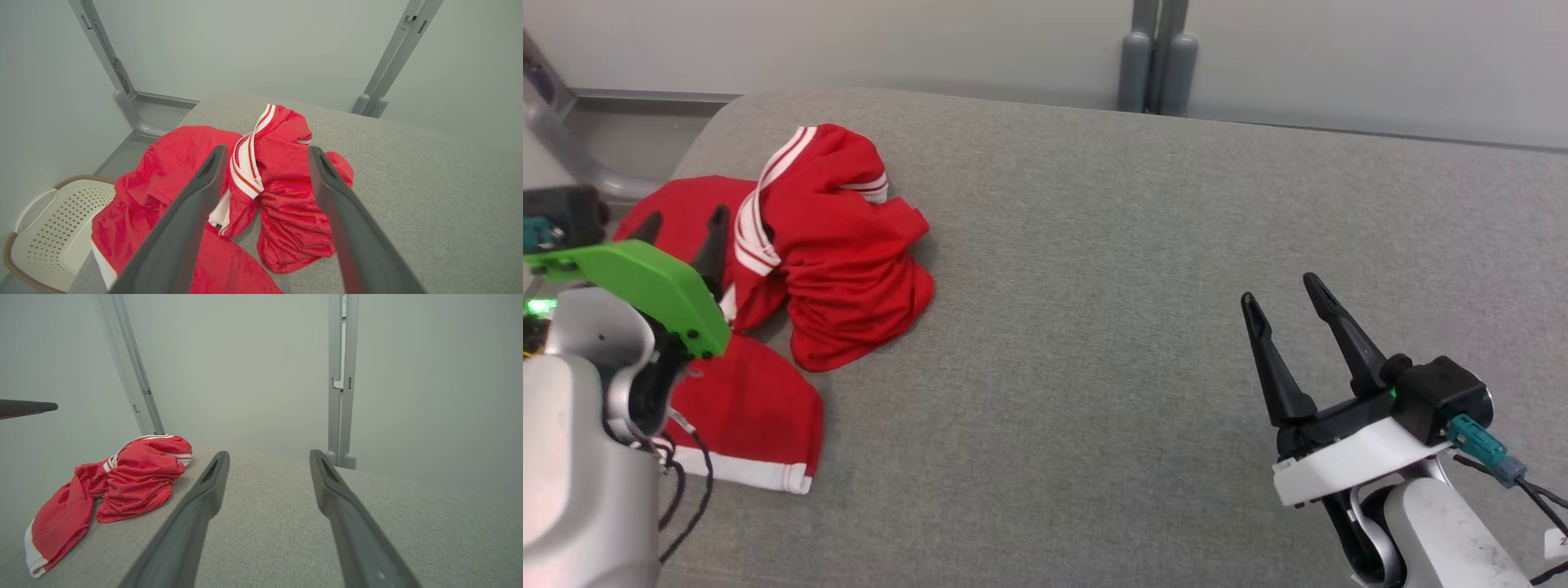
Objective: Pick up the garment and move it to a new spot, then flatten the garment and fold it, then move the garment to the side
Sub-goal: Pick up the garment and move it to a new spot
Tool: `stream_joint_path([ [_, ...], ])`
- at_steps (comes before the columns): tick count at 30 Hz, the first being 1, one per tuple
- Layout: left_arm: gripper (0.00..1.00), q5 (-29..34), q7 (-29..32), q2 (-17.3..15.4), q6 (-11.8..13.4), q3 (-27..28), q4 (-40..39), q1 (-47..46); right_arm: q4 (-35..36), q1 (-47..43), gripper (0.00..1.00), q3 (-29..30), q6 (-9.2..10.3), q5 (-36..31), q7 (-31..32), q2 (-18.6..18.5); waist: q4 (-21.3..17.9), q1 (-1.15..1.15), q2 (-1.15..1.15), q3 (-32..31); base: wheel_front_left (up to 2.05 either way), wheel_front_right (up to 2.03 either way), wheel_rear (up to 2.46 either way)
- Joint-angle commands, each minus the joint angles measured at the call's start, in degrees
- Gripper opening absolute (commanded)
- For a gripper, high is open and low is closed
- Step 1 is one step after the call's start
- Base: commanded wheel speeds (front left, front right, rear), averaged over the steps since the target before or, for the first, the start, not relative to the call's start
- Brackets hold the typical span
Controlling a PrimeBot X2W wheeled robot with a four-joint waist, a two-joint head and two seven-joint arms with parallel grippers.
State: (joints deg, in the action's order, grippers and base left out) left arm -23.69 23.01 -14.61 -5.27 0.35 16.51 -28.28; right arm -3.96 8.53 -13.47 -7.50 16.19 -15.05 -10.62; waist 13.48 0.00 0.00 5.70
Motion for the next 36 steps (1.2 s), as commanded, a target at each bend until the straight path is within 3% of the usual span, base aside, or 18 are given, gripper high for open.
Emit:
stream_joint_path([
  [1,1.0,-0.84,2.26,-1.34,-0.41,0.31,1.48,-2.65,0.16,0.74,1.0,-0.21,0.02,0.18,-0.17,-0.02,-5.64,0.0,0.0,4.03,0.0,0.0,0.0],
  [8,1.0,-3.49,10.68,-6.8,-0.83,1.68,12.53,-11.04,0.27,3.09,1.0,-1.6,0.02,1.05,-0.17,-0.36,-13.39,0.0,0.0,7.01,0.0,0.0,0.0],
  [15,1.0,-2.72,11.03,-11.8,0.32,3.22,23.83,-12.49,-0.27,4.97,1.0,-3.25,0.02,2.03,-0.17,0.24,-20.54,0.0,0.0,7.59,0.0,0.0,0.0],
  [27,1.0,-4.77,11.46,-13.39,-0.72,3.42,36.24,-10.68,-0.79,4.75,1.0,-3.29,0.02,2.85,-0.17,-0.21,-24.55,0.0,0.0,6.73,0.0,0.0,0.0],
  [28,0.43,-4.88,11.29,-13.48,-0.79,3.35,36.62,-10.76,-0.85,4.59,1.0,-3.28,0.02,2.86,-0.17,-0.21,-24.5,0.0,0.0,6.58,0.0,0.0,0.0],
  [29,0.01,-4.83,10.76,-13.74,-0.87,3.18,36.81,-10.92,-0.93,4.39,1.0,-3.24,0.02,2.8,-0.17,-0.16,-24.39,0.0,0.0,6.4,0.0,0.0,0.0],
  [36,0.0,-4.41,8.01,-13.82,-1.82,0.54,36.64,-11.77,-1.62,3.5,1.0,-3.38,0.02,2.99,-0.17,0.02,-22.72,0.0,0.0,4.07,0.0,0.0,0.0],
])
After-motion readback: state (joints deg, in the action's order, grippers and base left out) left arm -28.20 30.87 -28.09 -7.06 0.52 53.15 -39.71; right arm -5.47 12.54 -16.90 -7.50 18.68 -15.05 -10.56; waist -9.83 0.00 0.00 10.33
